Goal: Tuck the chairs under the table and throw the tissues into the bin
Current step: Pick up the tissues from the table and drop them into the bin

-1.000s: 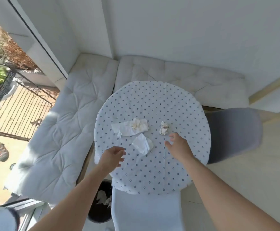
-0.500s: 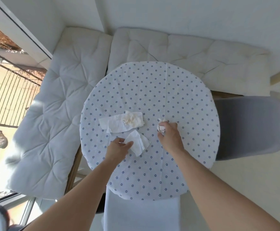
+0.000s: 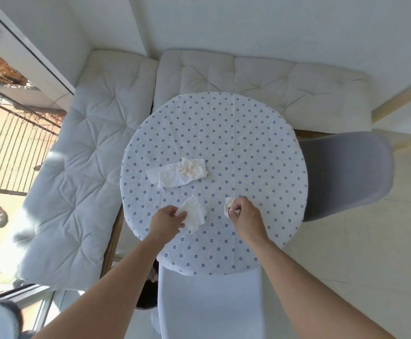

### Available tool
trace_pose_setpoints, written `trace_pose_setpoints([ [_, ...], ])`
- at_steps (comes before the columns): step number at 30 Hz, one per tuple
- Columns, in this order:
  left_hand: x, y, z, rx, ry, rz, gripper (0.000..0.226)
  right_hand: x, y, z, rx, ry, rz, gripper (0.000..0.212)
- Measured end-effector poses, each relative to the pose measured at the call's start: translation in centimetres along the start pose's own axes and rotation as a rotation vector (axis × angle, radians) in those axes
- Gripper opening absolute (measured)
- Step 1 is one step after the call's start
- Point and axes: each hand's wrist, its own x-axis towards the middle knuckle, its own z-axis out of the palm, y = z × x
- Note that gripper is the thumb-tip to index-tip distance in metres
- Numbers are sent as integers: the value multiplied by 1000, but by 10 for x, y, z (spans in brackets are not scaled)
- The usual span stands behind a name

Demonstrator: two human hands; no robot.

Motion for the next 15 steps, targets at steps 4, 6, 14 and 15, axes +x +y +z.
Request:
trace_pose_setpoints([
  [4, -38, -31, -24, -67, 1, 12, 18, -57, -17, 6, 33, 9, 12, 12],
  [6, -58, -49, -40, -94, -9, 22, 17, -88, -29, 9, 60, 31, 14, 12],
  [14, -131, -138, -121, -146, 9, 64, 9, -201, -70, 50, 54, 17, 0, 14],
  [15, -138, -150, -132, -131, 22, 68, 9, -213, -76, 57, 48, 6, -2, 15],
])
